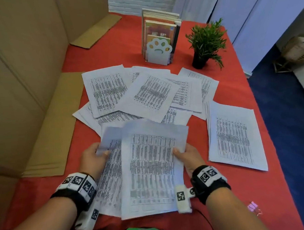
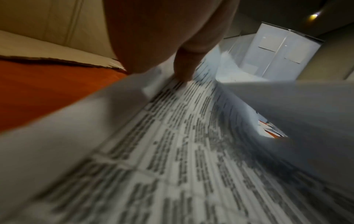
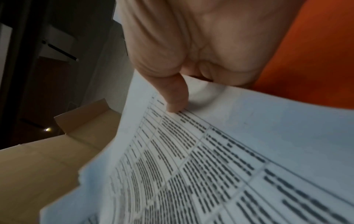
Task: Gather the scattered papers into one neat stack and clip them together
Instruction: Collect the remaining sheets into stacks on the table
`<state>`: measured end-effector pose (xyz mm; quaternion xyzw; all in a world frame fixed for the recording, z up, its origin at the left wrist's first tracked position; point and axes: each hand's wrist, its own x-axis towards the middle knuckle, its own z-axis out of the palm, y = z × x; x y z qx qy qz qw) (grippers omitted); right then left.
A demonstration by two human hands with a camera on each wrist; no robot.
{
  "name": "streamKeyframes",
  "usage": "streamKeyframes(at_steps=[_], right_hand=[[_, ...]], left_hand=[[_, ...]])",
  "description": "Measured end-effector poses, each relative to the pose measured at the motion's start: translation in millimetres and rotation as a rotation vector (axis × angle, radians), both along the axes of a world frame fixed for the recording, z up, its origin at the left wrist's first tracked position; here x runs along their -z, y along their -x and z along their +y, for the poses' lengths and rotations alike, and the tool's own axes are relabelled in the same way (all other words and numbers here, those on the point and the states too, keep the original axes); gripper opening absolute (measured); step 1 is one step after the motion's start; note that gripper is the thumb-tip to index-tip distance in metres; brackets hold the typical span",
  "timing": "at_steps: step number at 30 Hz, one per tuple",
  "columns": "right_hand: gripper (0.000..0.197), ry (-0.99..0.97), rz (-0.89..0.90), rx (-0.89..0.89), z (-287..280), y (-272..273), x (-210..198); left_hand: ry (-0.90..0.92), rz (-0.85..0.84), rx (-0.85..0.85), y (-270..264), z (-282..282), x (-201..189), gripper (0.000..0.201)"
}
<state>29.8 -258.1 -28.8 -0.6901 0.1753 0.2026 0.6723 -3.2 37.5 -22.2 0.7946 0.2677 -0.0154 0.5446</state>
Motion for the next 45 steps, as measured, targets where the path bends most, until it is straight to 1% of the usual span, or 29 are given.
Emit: streamKeyframes(at_steps=[2, 3, 4, 6, 8, 10, 11, 13, 14, 16, 18, 20, 22, 24, 26, 28, 30, 31, 33, 34, 36, 38, 39, 40, 42, 44, 45], right_hand=[[0.029, -0.027, -0.024, -0.022, 12.2, 3.9, 0.9], [0.027, -0.035, -0.041, -0.039, 16.5, 5.0, 0.8], [0.025, -0.028, -0.050, -0.056, 20.6, 5.4, -1.4], [0.028, -0.016, -0.089, -0.083, 27.7, 3.8, -3.2], [0.034, 0.005, -0.130, -0.080, 33.9, 0.4, -2.3], [0.040, 0.056, -0.146, -0.055, 39.7, -4.1, 0.5], [0.043, 0.090, -0.145, -0.036, 42.3, -7.2, -0.2], [0.048, 0.175, -0.168, 0.033, 47.6, -14.5, -4.2], [0.051, 0.205, -0.193, 0.059, 50.5, -18.1, -6.2], [0.050, 0.226, -0.232, 0.065, 55.6, -27.1, -11.5], [0.040, 0.232, -0.264, 0.024, 58.6, -40.0, -16.2], [0.025, 0.309, -0.312, 0.015, 57.3, -55.7, -20.4], [0.013, 0.394, -0.354, 0.048, 51.0, -69.1, -20.5], [0.011, 0.402, -0.334, 0.091, 42.3, -78.2, -15.0], [0.009, 0.356, -0.289, 0.113, 34.4, -83.4, -9.0], [0.006, 0.296, -0.264, 0.127, 28.7, -85.3, -6.1], [0.011, 0.239, -0.243, 0.134, 27.5, -84.4, -3.8], [0.012, 0.214, -0.232, 0.134, 29.4, -83.3, -3.9], [0.015, 0.196, -0.224, 0.128, 35.5, -83.5, -1.4], [0.015, 0.183, -0.217, 0.120, 39.7, -84.0, -0.6], [0.007, 0.139, -0.184, 0.085, 51.2, -85.7, -0.2], [0.004, 0.120, -0.172, 0.047, 64.6, -87.1, -3.0], [0.007, 0.142, -0.172, 0.037, 71.2, -88.3, -3.2], [0.010, 0.167, -0.186, 0.023, 77.2, -89.5, -4.5], [0.012, 0.194, -0.199, 0.014, 85.9, -92.2, -6.6], [0.017, 0.177, -0.205, 0.066, 86.9, -98.0, -9.5], [0.021, 0.193, -0.208, 0.099, 83.7, -103.3, -9.7]], left_hand=[[0.095, -0.042, 0.009, 3.6, 0.7, -0.6, 0.029], [0.151, -0.061, -0.005, 4.5, 1.5, -2.7, 0.035], [0.190, -0.091, -0.021, 4.2, 2.7, -4.1, 0.039], [0.230, -0.093, -0.037, 2.8, 4.2, -11.4, 0.046], [0.316, -0.050, -0.066, -1.1, 7.8, -7.9, 0.061], [0.392, 0.022, -0.086, -2.4, 13.7, -2.1, 0.062], [0.422, 0.073, -0.084, -3.5, 21.2, 14.7, 0.065], [0.413, 0.162, 0.010, -1.0, 20.7, 18.5, 0.079], [0.375, 0.165, 0.059, -1.6, 15.5, 14.9, 0.075], [0.258, 0.146, 0.141, -4.3, 3.1, 1.2, 0.050], [0.248, 0.107, 0.143, -8.1, 3.1, -1.0, 0.036], [0.296, 0.065, 0.094, -14.5, 10.5, -5.0, 0.027], [0.273, 0.033, 0.058, -22.8, 19.4, -8.4, 0.020], [0.170, 0.005, 0.022, -27.9, 26.8, -12.4, 0.016], [0.045, -0.006, -0.011, -30.5, 33.8, -10.5, 0.017], [-0.121, 0.002, -0.019, -30.7, 41.8, -8.1, 0.016], [-0.272, 0.019, 0.017, -30.9, 47.1, -6.2, 0.014], [-0.290, 0.017, 0.017, -30.7, 48.6, -4.8, 0.011], [-0.189, -0.013, -0.025, -31.9, 48.4, -5.2, 0.006], [-0.117, -0.026, -0.044, -33.2, 47.1, -5.1, 0.010], [0.010, -0.037, -0.037, -38.4, 40.3, -7.9, 0.017], [0.143, -0.022, -0.020, -43.7, 31.2, -14.6, 0.037], [0.212, -0.013, -0.016, -46.5, 27.2, -16.3, 0.042], [0.239, 0.001, -0.005, -48.7, 24.2, -16.9, 0.040], [0.167, 0.022, 0.032, -54.6, 23.1, -17.5, 0.028], [0.079, 0.024, 0.030, -64.5, 28.8, -19.5, 0.028], [0.067, 0.026, 0.004, -71.7, 34.1, -20.8, 0.029]])
